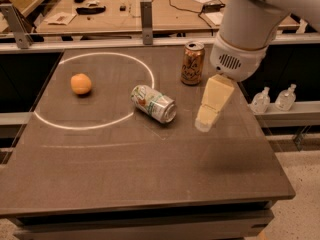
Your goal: Place 7up can upright
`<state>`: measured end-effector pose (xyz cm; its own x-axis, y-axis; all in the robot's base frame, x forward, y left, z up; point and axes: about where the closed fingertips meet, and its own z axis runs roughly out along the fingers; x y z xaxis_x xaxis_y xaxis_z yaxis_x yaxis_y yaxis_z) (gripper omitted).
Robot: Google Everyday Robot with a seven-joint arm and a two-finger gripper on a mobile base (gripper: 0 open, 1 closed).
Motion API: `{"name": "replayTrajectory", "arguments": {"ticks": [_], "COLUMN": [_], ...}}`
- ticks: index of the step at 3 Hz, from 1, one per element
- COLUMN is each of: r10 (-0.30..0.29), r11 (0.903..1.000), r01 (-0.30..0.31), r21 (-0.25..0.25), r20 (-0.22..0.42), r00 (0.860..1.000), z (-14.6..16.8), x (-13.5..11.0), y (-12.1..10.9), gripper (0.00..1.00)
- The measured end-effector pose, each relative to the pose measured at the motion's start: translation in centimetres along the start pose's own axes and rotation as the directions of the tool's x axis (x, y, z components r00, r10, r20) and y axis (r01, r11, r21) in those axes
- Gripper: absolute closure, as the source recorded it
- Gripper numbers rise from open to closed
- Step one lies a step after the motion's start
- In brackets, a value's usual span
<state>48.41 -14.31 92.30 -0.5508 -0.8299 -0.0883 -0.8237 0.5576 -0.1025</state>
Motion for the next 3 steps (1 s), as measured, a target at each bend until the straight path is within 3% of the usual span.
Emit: {"name": "replayTrajectory", "arguments": {"ticks": [1, 2, 3], "r10": [-0.014, 0.028, 0.107], "r11": [0.9998, 0.9989, 0.9913], "r01": [0.014, -0.029, -0.107], "r21": [-0.012, -0.037, -0.076], "r20": [-0.008, -0.015, 0.002], "r00": [1.0, 0.999, 0.994], "z": [0.9, 2.2, 3.1], "x": [-2.8, -5.1, -7.2], "y": [0.9, 0.8, 0.2], "gripper": [0.0, 0.0, 0.0]}}
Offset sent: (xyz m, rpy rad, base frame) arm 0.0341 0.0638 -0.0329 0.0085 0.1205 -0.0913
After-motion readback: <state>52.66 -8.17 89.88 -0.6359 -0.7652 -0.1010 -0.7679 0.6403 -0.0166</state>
